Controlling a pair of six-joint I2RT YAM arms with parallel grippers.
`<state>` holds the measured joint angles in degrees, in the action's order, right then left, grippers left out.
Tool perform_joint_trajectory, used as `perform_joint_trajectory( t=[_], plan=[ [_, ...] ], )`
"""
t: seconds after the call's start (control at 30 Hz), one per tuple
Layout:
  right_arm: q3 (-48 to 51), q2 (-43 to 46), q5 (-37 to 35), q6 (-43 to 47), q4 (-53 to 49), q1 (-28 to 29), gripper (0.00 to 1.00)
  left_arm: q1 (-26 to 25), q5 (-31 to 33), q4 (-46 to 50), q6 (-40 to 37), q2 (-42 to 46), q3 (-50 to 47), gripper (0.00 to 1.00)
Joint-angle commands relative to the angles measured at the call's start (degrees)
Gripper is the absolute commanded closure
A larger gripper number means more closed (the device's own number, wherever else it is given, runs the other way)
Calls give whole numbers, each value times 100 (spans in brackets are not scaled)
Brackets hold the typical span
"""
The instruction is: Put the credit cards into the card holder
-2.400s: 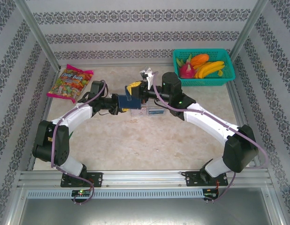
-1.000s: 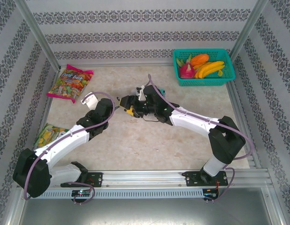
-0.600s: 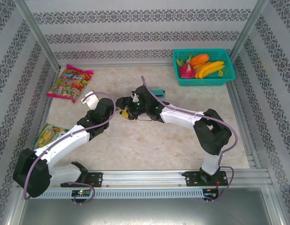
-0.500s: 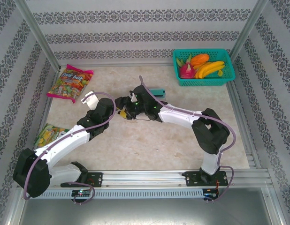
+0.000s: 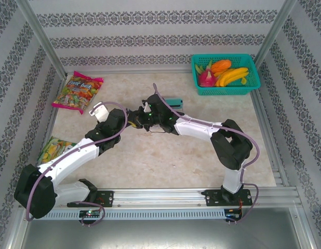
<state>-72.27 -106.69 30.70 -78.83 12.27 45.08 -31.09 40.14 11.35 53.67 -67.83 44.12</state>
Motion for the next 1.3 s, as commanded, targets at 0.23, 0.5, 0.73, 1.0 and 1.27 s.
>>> perform_joint_trajectory(
  t=[0.23,0.5,0.73,1.0,1.27],
  plan=[
    [682,779,-524,1723,-1185,-154,90,224,-957,1439,794,478,-100,36],
    [1982,747,-501,2768,-113,-72,89,261,-1709,1077,709,647,-548,36],
    [3067,936,-934,2970,854,-91,87,261,-2739,401,320,343,-873,37],
    [3677,1096,-1303,2655,1611,-185,87,253,-3437,179,234,87,-1094,40],
    [4282,1104,-1559,2123,2180,-461,87,253,-4141,-127,180,-364,-1186,52]
  ],
)
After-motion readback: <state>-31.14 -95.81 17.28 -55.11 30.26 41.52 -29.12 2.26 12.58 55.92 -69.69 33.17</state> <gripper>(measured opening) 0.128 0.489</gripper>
